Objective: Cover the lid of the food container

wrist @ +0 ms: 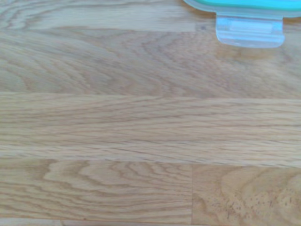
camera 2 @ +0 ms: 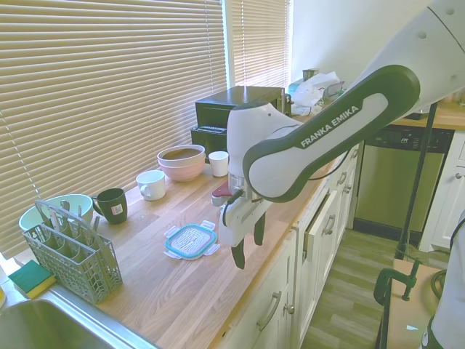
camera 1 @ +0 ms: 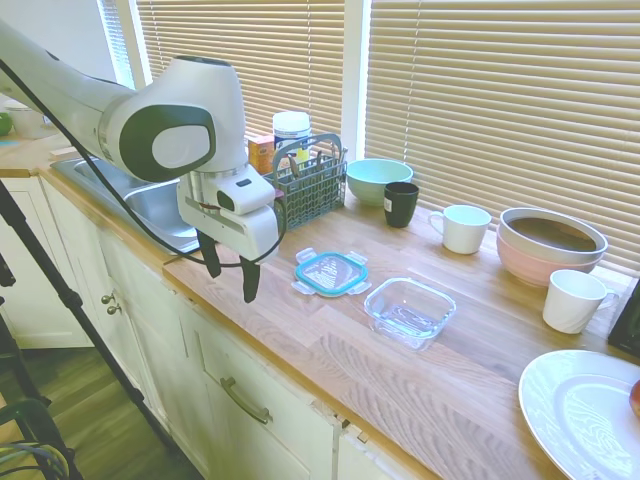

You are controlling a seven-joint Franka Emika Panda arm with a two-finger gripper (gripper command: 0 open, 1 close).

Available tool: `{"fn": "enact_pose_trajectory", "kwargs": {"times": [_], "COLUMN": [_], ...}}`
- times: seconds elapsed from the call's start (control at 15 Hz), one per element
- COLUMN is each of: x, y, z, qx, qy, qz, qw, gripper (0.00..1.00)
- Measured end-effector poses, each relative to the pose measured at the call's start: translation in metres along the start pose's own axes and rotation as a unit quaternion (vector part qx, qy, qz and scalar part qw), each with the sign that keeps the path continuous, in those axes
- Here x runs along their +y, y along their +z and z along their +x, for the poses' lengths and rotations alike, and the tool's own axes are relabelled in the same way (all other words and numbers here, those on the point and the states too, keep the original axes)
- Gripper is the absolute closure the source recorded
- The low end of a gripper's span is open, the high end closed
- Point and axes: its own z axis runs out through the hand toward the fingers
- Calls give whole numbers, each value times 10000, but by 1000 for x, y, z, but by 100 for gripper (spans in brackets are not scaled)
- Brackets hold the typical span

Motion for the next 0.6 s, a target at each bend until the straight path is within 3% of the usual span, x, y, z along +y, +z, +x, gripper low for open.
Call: {"fn": "enact_pose_trajectory", "kwargs": {"times": [0.2, 0.6], "x": [0, -35], "y": [1, -15], "z": [-1, -7], "qx": [26, 411], "qy": [-31, 108], "qz": [-75, -310], "qw": [10000, 9986], "gripper": [0, 0]}}
